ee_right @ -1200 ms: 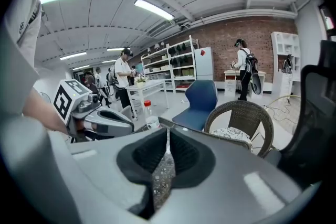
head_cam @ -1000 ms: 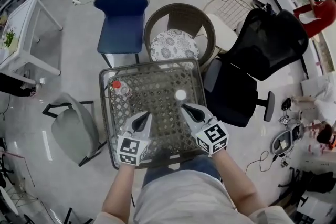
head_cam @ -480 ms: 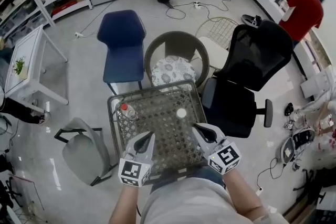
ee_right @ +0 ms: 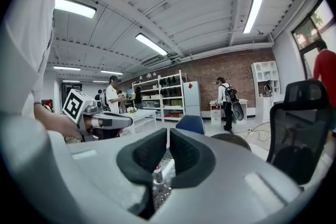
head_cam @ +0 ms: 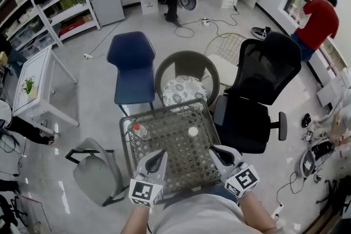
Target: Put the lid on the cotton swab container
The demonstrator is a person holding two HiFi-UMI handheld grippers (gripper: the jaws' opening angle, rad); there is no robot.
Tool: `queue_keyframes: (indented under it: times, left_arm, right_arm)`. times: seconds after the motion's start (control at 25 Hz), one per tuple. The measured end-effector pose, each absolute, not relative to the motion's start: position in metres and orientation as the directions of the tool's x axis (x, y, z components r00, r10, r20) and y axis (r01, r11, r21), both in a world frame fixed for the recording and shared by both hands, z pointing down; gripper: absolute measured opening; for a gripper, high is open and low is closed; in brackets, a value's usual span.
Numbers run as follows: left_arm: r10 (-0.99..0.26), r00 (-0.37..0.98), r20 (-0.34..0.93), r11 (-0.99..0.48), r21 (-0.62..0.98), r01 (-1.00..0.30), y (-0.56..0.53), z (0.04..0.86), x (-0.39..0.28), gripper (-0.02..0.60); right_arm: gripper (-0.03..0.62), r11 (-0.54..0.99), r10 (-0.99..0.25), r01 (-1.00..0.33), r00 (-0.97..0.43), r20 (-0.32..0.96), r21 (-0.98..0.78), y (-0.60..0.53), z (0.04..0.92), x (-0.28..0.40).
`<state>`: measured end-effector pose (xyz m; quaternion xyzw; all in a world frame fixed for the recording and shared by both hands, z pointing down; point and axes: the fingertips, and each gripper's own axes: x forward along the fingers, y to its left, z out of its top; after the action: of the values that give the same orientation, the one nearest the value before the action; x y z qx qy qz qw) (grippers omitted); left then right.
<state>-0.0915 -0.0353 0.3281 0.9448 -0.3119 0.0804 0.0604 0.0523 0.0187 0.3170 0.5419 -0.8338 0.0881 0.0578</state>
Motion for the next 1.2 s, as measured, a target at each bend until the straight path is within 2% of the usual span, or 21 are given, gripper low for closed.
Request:
queue_keyframes:
  times: [0.4,1.2]
  left_arm:
    - [-0.579,0.790,0.199,-0.803,0.028,-0.596,-0.026,0.327,-0.089,0.006]
    - [-0.602,0.783,0.156,-0.787,0.054,-0.615,-0.027,0.321,-0.097,0.008]
  right_arm:
    - [0.019,0.398,-0.894,-0.914,-0.405,0.190,-0.073,0.030,0.319,0.048]
    - [0.018,0.374,-0.907,-0.927,-0.371,0.199,-0.027,0.036,0.316,0.047]
